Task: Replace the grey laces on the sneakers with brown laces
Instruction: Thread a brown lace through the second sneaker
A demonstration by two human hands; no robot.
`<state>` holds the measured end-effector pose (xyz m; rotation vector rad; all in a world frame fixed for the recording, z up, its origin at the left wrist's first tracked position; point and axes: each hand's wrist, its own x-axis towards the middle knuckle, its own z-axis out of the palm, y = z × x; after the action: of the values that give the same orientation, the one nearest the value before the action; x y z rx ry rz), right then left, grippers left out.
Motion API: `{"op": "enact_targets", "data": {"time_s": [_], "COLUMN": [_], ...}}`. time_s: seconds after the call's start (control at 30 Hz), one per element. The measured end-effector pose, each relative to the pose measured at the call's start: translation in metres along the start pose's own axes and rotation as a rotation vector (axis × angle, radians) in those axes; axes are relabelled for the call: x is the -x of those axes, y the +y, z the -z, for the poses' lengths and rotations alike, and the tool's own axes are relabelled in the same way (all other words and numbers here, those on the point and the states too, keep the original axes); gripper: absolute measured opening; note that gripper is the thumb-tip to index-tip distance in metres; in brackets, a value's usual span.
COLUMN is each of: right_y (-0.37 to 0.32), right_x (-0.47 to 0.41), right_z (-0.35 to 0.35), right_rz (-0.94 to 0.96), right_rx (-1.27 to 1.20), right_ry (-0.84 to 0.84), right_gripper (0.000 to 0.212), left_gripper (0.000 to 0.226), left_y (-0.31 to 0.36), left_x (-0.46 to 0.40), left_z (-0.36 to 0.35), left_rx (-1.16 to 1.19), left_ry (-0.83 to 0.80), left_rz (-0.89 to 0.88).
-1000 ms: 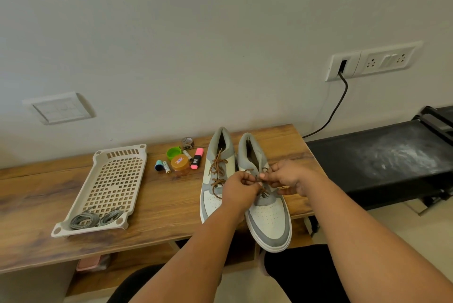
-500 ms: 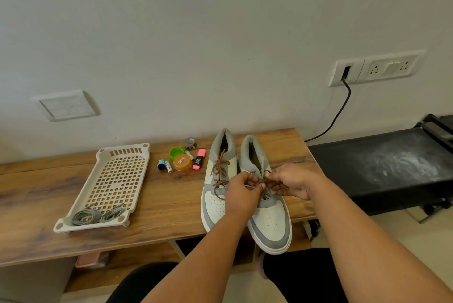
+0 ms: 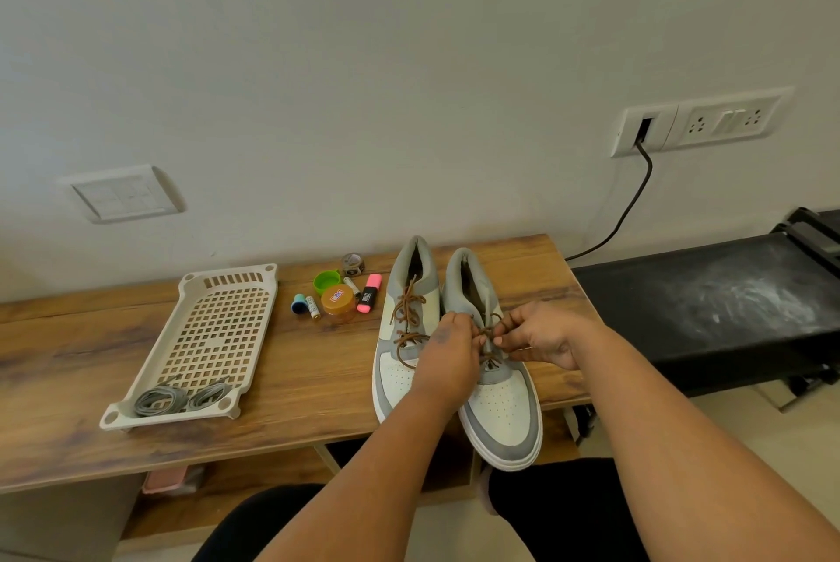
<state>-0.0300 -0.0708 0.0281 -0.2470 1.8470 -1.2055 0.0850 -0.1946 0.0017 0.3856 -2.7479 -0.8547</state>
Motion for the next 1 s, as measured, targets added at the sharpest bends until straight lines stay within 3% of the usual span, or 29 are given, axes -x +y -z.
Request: {"op": "enact_targets", "data": {"time_s": [0.2, 0.53, 0.67, 0.8, 0.93, 1.0], "right_y": [-0.001, -0.002, -0.003, -0.006, -0.009, -0.011], "right_x": [0.003, 0.003, 0.005, 0.007, 0.002, 0.003], "right_z": [0.001, 0.000, 0.000, -0.002, 0.001, 0.001], "right_rz": [0.055, 0.147, 0.127, 0.089, 0.238, 0.296], "right_rx": [0.056, 0.225, 0.201, 0.087, 0.312, 0.419], "right_ry": [0.035, 0.093, 0.069, 0.110, 0.354, 0.374], "right_gripper": [0.021, 0.013, 0.007, 0.012, 0.015, 0.018], "left_gripper": [0.014, 0.009, 0.008, 0.023, 0.028, 0.020], "left_y": [-0.003, -0.012, -0.011, -0.006, -0.006, -0.007], "left_x": [0.002, 0.002, 0.002, 0.002, -0.006, -0.010], "left_z": [0.002, -0.002, -0.001, 0.008, 0.010, 0.008], "left_rx": [-0.006, 0.541, 0.467, 0.436, 0.131, 0.075], "left_ry": [-0.008, 0.031, 0.041, 0.086, 0.186, 0.172], "left_rz": [-0.060, 0.222, 0.207, 0.154, 0.072, 0.071]}}
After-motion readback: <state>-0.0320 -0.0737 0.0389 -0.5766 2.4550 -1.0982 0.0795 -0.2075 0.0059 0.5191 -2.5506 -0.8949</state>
